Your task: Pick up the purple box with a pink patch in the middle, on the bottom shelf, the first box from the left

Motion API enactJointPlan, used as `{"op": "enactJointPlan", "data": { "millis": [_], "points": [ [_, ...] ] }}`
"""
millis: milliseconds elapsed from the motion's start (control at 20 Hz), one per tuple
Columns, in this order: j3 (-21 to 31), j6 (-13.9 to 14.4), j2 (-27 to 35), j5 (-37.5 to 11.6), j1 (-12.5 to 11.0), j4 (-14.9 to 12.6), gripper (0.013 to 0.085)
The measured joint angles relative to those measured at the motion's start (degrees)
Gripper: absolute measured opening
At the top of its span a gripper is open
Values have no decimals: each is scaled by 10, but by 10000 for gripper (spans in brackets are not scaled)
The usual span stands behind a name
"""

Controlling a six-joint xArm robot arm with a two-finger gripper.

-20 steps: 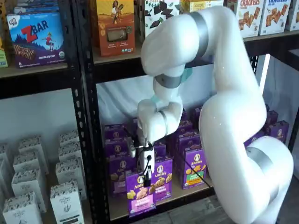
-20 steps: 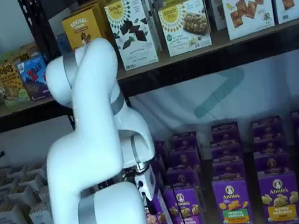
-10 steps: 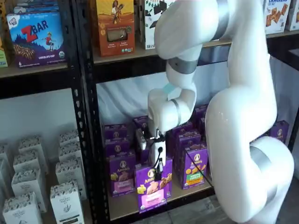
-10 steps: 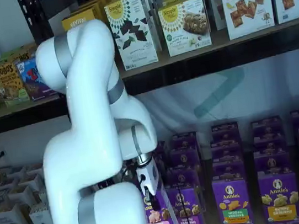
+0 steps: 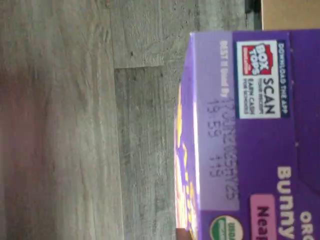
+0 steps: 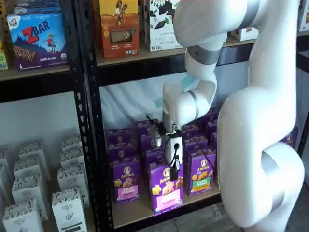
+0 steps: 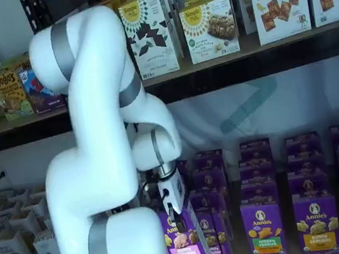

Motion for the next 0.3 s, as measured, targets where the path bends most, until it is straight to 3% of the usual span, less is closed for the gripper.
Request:
{"op": "enactJointPlan", "data": {
  "millis": [300],
  "points": [
    [23, -18, -39, 16, -18, 0, 370]
  ]
}}
